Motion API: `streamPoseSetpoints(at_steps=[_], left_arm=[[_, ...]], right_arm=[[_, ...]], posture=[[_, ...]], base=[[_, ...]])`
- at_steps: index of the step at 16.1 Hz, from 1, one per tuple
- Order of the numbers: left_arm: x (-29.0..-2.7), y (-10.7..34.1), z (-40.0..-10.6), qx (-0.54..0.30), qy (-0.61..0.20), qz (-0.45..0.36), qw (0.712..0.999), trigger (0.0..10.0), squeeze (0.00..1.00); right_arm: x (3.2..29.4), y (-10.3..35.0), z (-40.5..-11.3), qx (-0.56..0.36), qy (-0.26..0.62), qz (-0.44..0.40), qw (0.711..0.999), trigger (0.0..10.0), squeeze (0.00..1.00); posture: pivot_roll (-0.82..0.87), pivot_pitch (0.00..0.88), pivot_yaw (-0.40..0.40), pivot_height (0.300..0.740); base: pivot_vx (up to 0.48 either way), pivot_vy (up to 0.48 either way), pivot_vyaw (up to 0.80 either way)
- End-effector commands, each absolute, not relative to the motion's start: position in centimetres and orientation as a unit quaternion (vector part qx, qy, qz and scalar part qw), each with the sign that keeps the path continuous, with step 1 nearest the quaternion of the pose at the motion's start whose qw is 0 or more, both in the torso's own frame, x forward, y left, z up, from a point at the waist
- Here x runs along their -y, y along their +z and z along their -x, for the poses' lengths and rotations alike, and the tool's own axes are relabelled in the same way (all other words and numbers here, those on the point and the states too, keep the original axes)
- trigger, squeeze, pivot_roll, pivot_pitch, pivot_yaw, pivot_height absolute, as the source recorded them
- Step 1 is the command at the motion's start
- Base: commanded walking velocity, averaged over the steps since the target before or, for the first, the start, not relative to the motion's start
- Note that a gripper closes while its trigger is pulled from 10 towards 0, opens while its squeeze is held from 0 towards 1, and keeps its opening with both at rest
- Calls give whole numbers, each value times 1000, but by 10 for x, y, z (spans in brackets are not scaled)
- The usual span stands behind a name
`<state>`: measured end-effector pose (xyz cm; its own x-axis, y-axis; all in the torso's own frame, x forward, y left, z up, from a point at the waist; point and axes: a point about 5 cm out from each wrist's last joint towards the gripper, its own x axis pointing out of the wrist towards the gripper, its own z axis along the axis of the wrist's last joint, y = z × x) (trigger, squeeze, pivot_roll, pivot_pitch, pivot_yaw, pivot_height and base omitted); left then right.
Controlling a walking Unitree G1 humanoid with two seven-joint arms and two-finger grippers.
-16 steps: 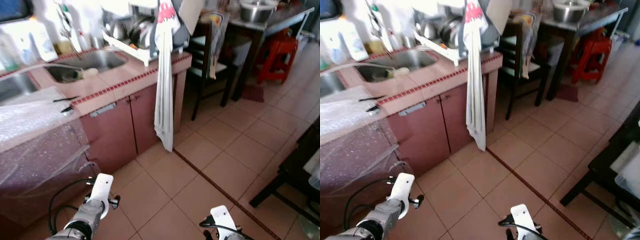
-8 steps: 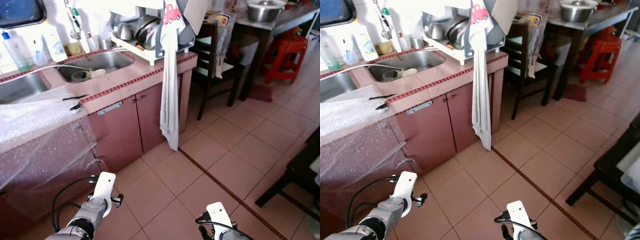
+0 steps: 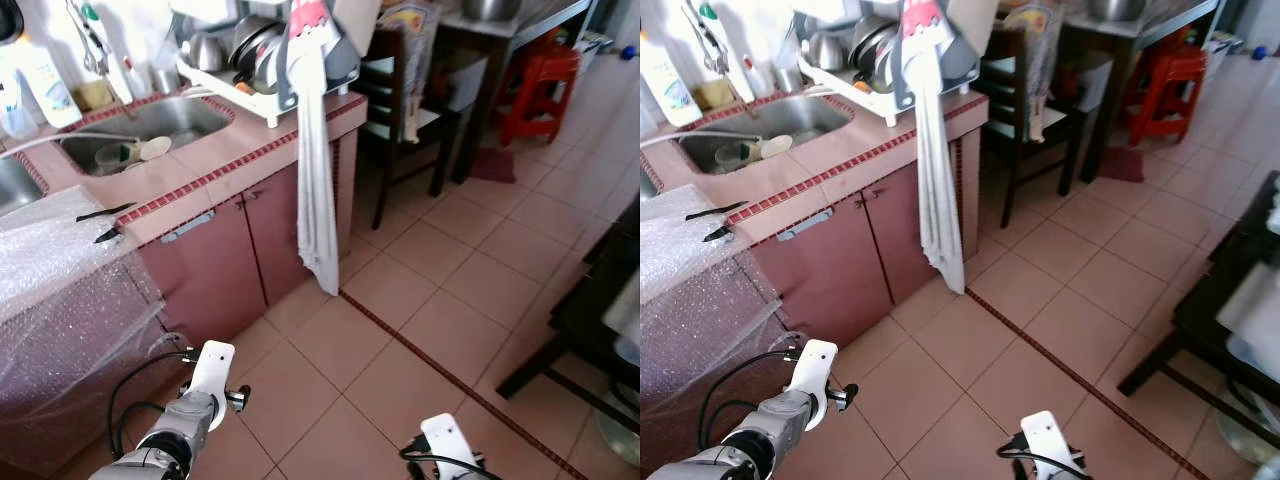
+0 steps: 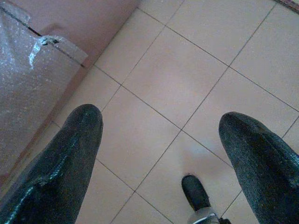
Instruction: Kitchen organization
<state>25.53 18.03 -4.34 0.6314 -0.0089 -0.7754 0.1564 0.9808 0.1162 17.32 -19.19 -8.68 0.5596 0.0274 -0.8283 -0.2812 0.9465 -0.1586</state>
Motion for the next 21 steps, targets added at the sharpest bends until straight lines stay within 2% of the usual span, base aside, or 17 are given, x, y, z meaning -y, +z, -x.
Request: streamPoseSetpoints(at_steps=[1, 4, 8, 11, 12, 14, 17, 21], left_arm=[[-182, -41, -258, -426, -49, -92, 899, 10000, 0], [-183, -42, -257, -428, -49, -92, 898, 10000, 0], [-183, -43, -256, -431, -54, -97, 895, 10000, 0], [-184, -43, -255, -432, -55, -98, 895, 10000, 0], [-184, -43, -255, -433, -54, -98, 894, 10000, 0], [-185, -43, -255, -435, -53, -100, 893, 10000, 0], [-185, -44, -254, -436, -54, -103, 893, 10000, 0], [-192, -48, -247, -455, -29, -111, 883, 10000, 0]], right_arm=[[203, -87, -168, -461, 88, 142, 871, 10000, 0], [214, -87, -162, -466, 85, 146, 868, 10000, 0], [175, -89, -171, -456, 99, 139, 873, 10000, 0], [162, -89, -175, -456, 102, 136, 874, 10000, 0], [161, -88, -177, -454, 78, 105, 881, 10000, 0], [160, -81, -192, -429, 38, 49, 901, 10000, 0], [156, -58, -232, -380, 40, 30, 924, 10000, 0], [153, -49, -246, -363, 31, -7, 931, 10000, 0]], posture=[[-118, 0, 53, 740], [-116, 0, 54, 740], [-119, 0, 57, 740], [-114, 0, 56, 740], [-112, 0, 56, 740], [-115, 0, 60, 740], [-117, 0, 61, 740], [-95, 0, 47, 740]], base=[[304, 0, 0], [304, 0, 0], [301, 0, 0], [290, 0, 0], [266, 0, 0], [0, 0, 0], [0, 0, 0], [0, 0, 0]])
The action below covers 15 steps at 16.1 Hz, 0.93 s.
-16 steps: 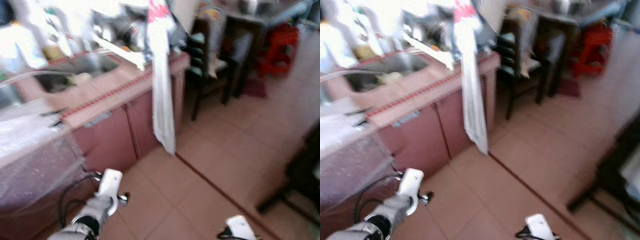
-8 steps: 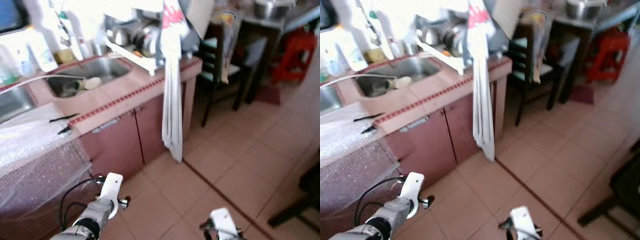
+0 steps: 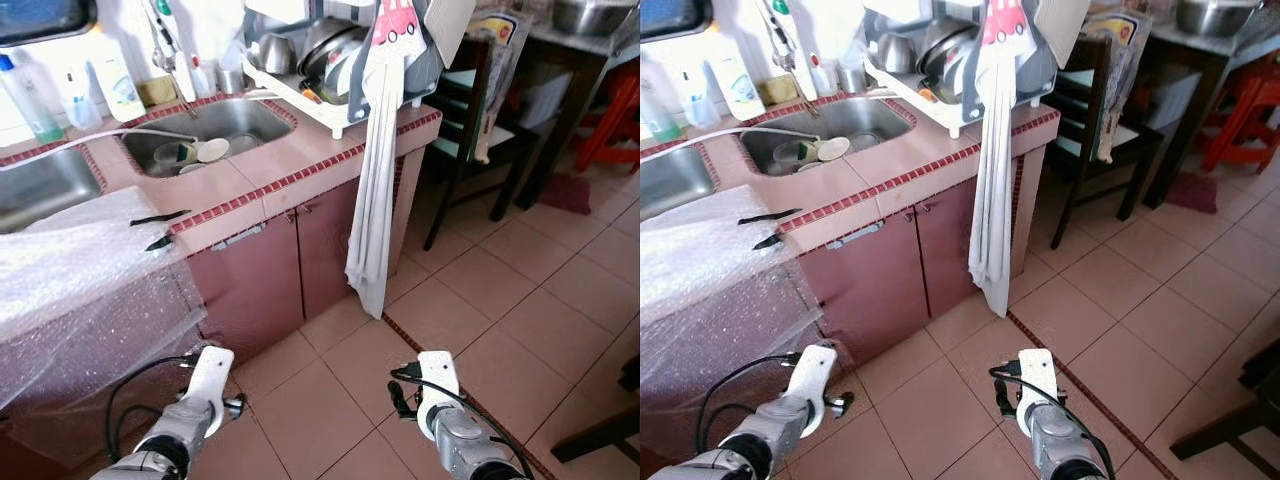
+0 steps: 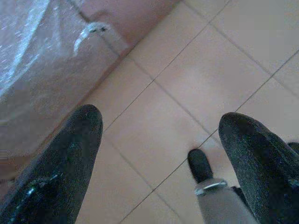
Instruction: Kitchen organization
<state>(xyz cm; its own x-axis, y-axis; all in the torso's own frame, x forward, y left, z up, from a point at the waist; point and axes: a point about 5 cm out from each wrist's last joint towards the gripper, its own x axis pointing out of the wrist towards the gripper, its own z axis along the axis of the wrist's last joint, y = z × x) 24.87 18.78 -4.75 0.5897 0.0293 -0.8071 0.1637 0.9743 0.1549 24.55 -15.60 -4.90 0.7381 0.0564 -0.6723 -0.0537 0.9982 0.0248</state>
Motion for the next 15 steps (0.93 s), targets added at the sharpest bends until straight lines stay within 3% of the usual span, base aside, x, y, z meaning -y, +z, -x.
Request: streamPoseSetpoints(at_steps=[1, 6, 15], left_arm=[[-195, -50, -243, -465, -28, -118, 877, 10000, 0], [-195, -52, -241, -464, -24, -108, 879, 10000, 0], [-195, -52, -241, -466, -29, -106, 878, 10000, 0]], right_arm=[[152, -50, -245, -364, 31, -14, 931, 10000, 0], [156, -55, -237, -380, 20, -20, 925, 10000, 0], [156, -56, -237, -382, 19, -19, 924, 10000, 0]], posture=[[-94, 0, 46, 740], [-94, 0, 45, 740], [-100, 0, 48, 740]], base=[[0, 0, 0], [0, 0, 0], [0, -328, 0]])
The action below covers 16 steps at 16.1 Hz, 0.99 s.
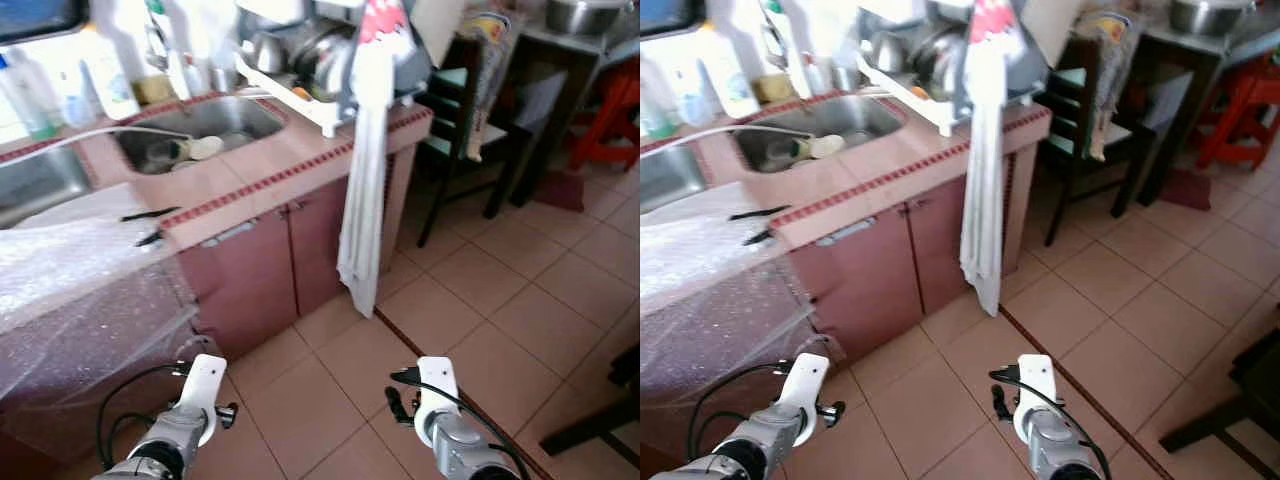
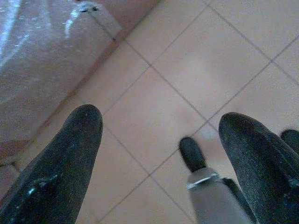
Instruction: Kitchen organization
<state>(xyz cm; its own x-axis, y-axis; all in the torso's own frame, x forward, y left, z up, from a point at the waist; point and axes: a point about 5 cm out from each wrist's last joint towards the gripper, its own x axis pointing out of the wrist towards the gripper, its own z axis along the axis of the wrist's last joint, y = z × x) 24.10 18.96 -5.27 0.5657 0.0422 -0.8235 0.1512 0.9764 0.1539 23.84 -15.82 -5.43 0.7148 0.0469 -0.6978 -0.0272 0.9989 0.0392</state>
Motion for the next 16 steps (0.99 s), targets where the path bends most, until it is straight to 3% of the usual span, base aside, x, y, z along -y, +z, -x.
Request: streamPoseSetpoints(at_steps=[1, 8, 16], left_arm=[[-195, -52, -241, -466, -29, -106, 878, 10000, 0], [-195, -52, -241, -464, -29, -105, 879, 10000, 0], [-194, -51, -242, -461, -20, -88, 883, 10000, 0]], right_arm=[[156, -55, -237, -382, 19, -19, 924, 10000, 0], [157, -55, -237, -381, 17, -19, 924, 10000, 0], [159, -56, -237, -382, 17, -16, 924, 10000, 0]], posture=[[-101, 0, 50, 740], [-102, 0, 51, 740], [-102, 0, 45, 740]], base=[[0, -375, 0], [0, -362, 0], [0, 0, 0]])
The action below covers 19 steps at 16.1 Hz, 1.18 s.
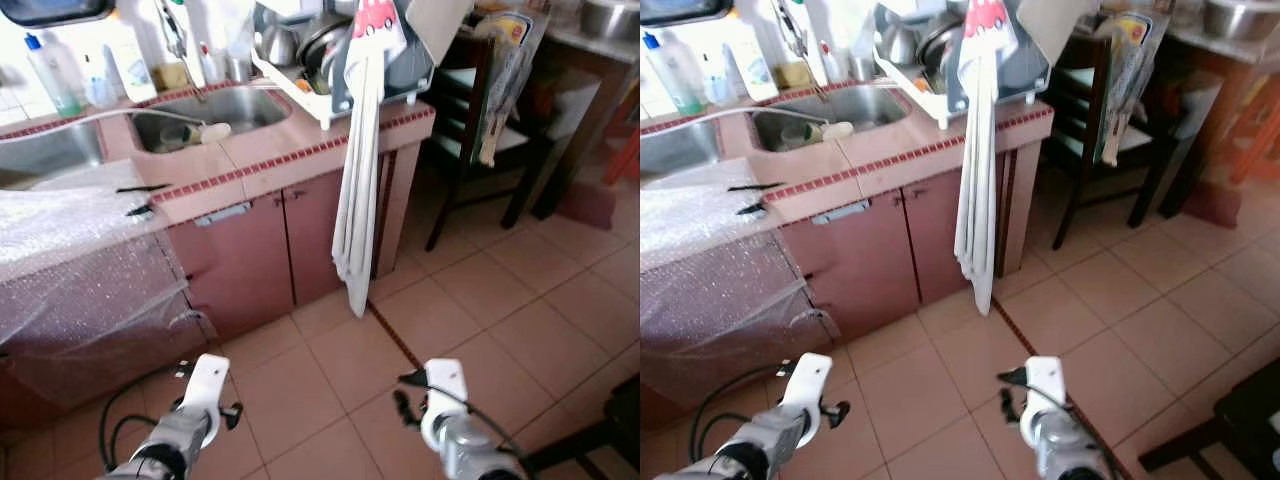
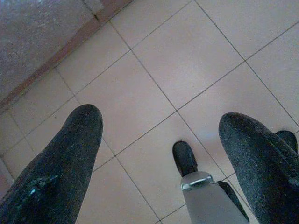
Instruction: Kitchen organization
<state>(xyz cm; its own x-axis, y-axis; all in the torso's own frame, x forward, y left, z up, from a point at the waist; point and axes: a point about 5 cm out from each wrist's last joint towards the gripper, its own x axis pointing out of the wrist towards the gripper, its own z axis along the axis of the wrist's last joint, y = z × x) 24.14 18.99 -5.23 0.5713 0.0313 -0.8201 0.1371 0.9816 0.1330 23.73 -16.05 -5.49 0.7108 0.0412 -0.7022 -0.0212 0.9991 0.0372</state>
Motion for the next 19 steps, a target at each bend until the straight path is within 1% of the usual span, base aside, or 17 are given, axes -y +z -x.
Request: streamPoseSetpoints(at_steps=[1, 4, 6, 8, 9, 10, 12, 15, 17, 19], left_arm=[[-194, -51, -242, -461, -20, -87, 883, 10000, 0], [-195, -51, -242, -464, -8, -90, 881, 10000, 0], [-194, -51, -242, -475, -7, -91, 875, 10000, 0], [-188, -51, -245, -473, -8, -80, 877, 10000, 0], [-187, -51, -245, -472, -8, -77, 878, 10000, 0], [-186, -53, -242, -475, 8, -59, 878, 10000, 0], [-186, -54, -241, -477, 9, -52, 877, 10000, 0], [-184, -52, -243, -475, -12, -74, 877, 10000, 0], [-181, -50, -247, -469, -35, -103, 876, 10000, 0], [-180, -49, -249, -467, -39, -112, 876, 10000, 0]], right_arm=[[159, -56, -237, -382, 17, -15, 924, 10000, 0], [160, -55, -237, -382, 19, -11, 924, 10000, 0], [163, -55, -238, -385, 30, 7, 923, 10000, 0], [166, -54, -239, -387, 43, 24, 921, 10000, 0], [167, -54, -239, -388, 46, 28, 920, 10000, 0], [171, -53, -240, -389, 46, 35, 919, 10000, 0], [174, -52, -241, -390, 44, 41, 919, 10000, 0], [173, -52, -242, -389, 33, 32, 920, 10000, 0], [171, -55, -236, -393, 30, 25, 919, 10000, 0], [171, -58, -232, -397, 24, 18, 917, 10000, 0]], posture=[[-102, 0, 43, 740], [-93, 0, 32, 740], [-66, 0, -17, 740], [-41, 0, -61, 740], [-41, 0, -61, 740], [-33, 0, -79, 740], [-37, 0, -72, 740], [-64, 0, -35, 740], [-77, 0, -18, 740], [-101, 0, 8, 740]], base=[[0, 0, 0], [0, 0, 0], [0, 0, 0], [0, 0, 0], [0, 0, 0], [0, 0, 0], [0, 0, 0], [0, 0, -800], [0, 0, -800], [0, 0, -800]])
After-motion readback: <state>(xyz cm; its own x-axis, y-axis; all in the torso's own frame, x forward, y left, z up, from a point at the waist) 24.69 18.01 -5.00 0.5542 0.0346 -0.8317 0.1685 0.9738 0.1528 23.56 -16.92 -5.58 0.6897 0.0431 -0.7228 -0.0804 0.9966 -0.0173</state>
